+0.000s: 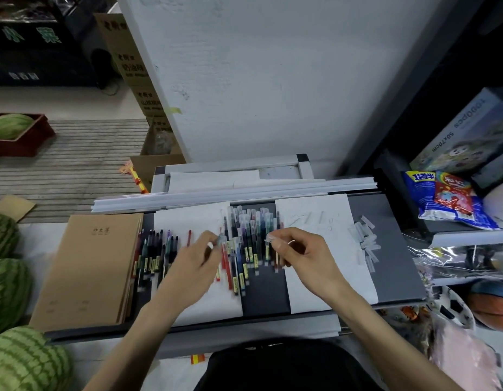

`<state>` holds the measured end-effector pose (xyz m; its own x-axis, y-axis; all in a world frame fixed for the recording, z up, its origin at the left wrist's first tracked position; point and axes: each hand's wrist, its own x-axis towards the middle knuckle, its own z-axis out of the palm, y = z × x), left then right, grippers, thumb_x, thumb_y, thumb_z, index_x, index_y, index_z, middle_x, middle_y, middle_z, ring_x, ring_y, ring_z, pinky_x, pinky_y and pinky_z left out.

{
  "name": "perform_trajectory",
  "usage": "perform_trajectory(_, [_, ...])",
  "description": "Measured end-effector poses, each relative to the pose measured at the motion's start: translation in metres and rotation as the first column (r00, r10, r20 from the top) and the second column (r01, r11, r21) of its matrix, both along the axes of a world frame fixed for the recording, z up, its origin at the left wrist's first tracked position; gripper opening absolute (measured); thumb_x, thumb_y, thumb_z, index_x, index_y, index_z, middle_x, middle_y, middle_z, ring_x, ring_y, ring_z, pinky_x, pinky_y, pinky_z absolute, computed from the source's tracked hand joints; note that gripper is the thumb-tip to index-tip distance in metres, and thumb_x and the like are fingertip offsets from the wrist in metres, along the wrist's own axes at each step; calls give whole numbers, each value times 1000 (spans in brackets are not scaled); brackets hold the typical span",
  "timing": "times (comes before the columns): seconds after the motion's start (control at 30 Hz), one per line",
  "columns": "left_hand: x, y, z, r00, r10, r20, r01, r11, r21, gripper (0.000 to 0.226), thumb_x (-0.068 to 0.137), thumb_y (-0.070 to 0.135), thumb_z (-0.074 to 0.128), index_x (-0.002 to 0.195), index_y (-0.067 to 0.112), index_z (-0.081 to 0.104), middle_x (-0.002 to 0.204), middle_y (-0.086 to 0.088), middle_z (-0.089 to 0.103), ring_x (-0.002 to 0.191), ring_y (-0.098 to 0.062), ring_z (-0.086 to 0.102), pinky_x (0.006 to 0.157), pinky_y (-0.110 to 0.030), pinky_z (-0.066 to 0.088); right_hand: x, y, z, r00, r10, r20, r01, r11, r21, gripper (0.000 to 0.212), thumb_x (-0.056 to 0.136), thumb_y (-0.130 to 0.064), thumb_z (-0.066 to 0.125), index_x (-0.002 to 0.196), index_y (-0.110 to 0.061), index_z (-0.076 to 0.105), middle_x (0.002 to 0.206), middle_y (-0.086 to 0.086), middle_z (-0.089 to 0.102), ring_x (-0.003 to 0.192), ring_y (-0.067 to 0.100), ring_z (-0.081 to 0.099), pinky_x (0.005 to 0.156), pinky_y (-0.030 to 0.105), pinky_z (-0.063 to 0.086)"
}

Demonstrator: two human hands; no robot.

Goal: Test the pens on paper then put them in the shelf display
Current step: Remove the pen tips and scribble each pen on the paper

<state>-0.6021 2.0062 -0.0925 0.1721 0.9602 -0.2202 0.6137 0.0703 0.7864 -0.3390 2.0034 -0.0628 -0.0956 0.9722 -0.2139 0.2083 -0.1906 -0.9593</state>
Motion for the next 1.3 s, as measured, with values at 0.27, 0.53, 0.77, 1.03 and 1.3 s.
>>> perform_trajectory(0.27, [18, -24, 39, 988, -155, 7, 151, 970, 188, 23, 112, 42, 39, 120, 43, 60, 65, 12, 52, 52, -12, 45, 50, -19, 30, 7, 10, 27, 981, 138, 134, -148, 987, 69, 19, 97, -10, 72, 104, -25, 80, 90, -12, 73, 75, 9, 62, 70, 16, 50])
perform_trajectory(0.53, [22, -22, 50, 982, -137, -132, 164, 961, 223, 30, 107, 48, 37, 112, 38, 65, 80, 14, 61, 68, -15, 58, 59, -26, 43, 5, 12, 29, 959, 196, 204, -219, 971, 98, 21, 94, -10, 74, 100, -29, 80, 89, -6, 68, 75, 15, 61, 71, 26, 51])
perform_trajectory(0.77, [32, -21, 54, 964, -172, -205, 217, 952, 218, 31, 105, 46, 42, 95, 31, 66, 73, 14, 57, 68, -11, 54, 64, -39, 48, -8, 1, 21, 953, 217, 210, -237, 969, 74, 21, 94, -4, 72, 97, -22, 81, 84, -9, 70, 78, 13, 63, 78, 39, 55])
perform_trajectory(1.03, [48, -20, 44, 935, -186, -302, 251, 948, 193, 27, 110, 34, 47, 94, 24, 67, 76, 7, 63, 72, -18, 57, 70, -41, 48, -8, 3, 11, 963, 159, 220, -157, 987, -27, 25, 92, 4, 68, 87, -17, 82, 74, -5, 73, 72, 18, 66, 75, 41, 55])
perform_trajectory(1.3, [58, -14, 27, 960, -210, -187, 238, 961, 138, 27, 111, 37, 46, 91, 27, 60, 75, 11, 54, 72, -12, 54, 66, -34, 44, 6, 12, -2, 987, 163, 16, -158, 975, -157, 21, 95, -1, 67, 90, -17, 80, 68, -2, 69, 58, 10, 56, 59, 18, 45])
